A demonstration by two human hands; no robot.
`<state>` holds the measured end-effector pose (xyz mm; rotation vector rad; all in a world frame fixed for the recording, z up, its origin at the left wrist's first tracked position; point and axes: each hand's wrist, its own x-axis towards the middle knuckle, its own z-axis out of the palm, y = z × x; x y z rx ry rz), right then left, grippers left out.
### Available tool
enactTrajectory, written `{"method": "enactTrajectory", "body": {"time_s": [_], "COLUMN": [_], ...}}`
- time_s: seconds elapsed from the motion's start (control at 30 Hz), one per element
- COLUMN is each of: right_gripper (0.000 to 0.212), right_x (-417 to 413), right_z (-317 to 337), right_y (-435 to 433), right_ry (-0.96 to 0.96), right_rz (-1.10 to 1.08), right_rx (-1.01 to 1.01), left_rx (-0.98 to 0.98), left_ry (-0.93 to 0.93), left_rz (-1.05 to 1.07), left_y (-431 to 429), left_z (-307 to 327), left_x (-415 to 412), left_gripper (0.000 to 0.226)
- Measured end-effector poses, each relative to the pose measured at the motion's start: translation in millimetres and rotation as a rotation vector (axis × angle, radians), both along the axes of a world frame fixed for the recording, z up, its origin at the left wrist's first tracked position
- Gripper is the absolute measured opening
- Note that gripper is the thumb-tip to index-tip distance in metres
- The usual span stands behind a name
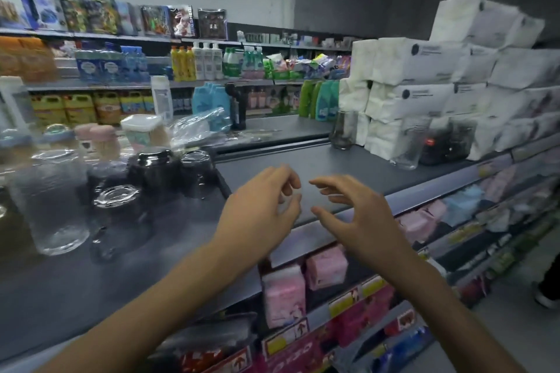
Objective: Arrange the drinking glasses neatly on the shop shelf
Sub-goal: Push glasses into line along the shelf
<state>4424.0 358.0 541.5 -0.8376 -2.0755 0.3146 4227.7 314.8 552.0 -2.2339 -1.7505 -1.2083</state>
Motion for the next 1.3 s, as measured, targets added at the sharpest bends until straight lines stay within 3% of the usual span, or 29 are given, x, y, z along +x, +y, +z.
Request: {"method": "enactTrajectory", "body": {"time_s": [0.2,0.37,0.5,0.63,0.73,0.97,1.13,1.3], "right_gripper": [0.035,0.039,0.064,0.075,0.072,0.076,0.075,0.073], "right_x": [102.8,143.5,147.4,141.7,137.9,127.8,116.4,60.1], "right_z": [-2.1,-4.2,-3.7,-6.6,-8.9,-7.7,-2.6,9.2], "right_y": [85.2,154.1,193.7,219.1,230.4,246.1,233.8,190.9], "right_ry": [0.038,0.167,0.213,0.154,0.123,0.145,0.217,0.254], "right_rz": [-0.203,-0.541,-0.694,-0.787,-0.836,-0.880,-0.673,-0.391], "right_rx": [0.007,-0.033,-0.062,-0.117,-0.141,-0.132,-0.137,-0.173], "left_rx": [-0.086,-0.227,-0.387,-0.358,-0.296,-0.219,-0.224,-0.115], "left_ry": [0.123,0.225,-0.005,-0.240,-0.392,-0.636,-0.722,-0.805], "left_rz": [-0.021,0.138,0.261,0.357,0.335,0.211,0.171,0.146], "left_y": [117.9,212.7,288.5,337.9,362.9,371.6,318.6,205.9], "left_z": [15.0,12.5,1.4,-10.5,-16.2,-11.8,-5.7,23.5], "left_x": [84.3,119.8,128.0,134.0,137.6,134.2,110.5,64.2], "left_gripper": [0.032,0.058,0.091,0.115,0.110,0.071,0.077,0.070]}}
